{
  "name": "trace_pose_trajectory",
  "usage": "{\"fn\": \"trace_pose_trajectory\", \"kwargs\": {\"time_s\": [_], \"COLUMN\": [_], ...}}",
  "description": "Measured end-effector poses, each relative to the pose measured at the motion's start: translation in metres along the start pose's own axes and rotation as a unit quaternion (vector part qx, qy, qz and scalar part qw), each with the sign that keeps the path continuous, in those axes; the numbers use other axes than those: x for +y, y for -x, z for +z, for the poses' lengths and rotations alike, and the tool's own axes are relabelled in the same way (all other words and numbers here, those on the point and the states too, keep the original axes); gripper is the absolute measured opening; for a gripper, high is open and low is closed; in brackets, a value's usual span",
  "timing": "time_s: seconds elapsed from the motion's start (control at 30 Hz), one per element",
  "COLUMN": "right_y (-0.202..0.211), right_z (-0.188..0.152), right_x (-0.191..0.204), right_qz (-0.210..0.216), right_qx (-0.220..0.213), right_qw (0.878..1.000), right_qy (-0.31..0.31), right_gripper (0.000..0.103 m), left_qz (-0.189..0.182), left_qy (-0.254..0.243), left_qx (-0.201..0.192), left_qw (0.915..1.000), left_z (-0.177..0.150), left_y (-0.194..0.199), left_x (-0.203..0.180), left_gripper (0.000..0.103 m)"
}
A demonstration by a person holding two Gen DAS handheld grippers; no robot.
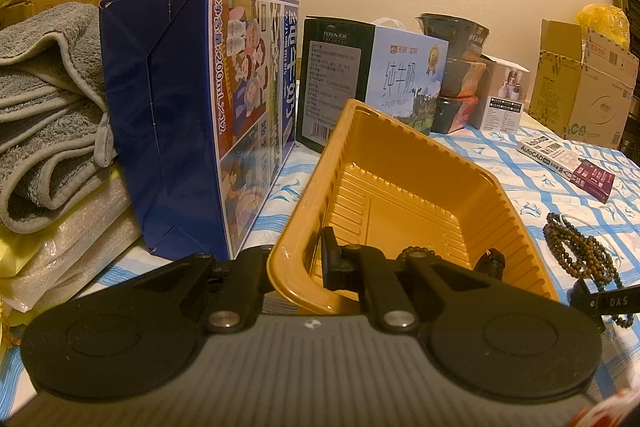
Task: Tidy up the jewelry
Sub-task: 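Lower the black pendant into the tray and open the right gripper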
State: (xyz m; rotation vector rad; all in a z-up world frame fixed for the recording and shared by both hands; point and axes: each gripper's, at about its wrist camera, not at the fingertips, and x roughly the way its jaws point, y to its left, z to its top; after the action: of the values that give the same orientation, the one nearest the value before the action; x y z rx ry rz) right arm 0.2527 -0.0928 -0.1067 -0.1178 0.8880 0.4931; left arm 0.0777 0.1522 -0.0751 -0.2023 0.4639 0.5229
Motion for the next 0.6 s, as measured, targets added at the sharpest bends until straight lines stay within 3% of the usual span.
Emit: {"fn": "trace_pose_trajectory", "kwargs": {"time_s": [0.27, 0.6], "right_y": [0.012, 0.055], "right_z": [0.001, 0.031], "right_x": [0.000, 0.046], "right_qz": [0.017, 0.139], "right_qx": [-0.014, -0.059], "right_qw": [1.000, 0.988], "right_qy": [-0.006, -0.034], "right_gripper": [0.022, 0.022], "left_qz": [0.000, -0.001], "left_qy": [-0.001, -0.001], "left_qx": [0.000, 0.000], "left_qw": [1.0000, 1.0000], "left_z": [0.000, 0.001], "left_y": [0.000, 0.001], "left_x": [0.000, -0.002], "left_gripper": [0.009, 0.009]}}
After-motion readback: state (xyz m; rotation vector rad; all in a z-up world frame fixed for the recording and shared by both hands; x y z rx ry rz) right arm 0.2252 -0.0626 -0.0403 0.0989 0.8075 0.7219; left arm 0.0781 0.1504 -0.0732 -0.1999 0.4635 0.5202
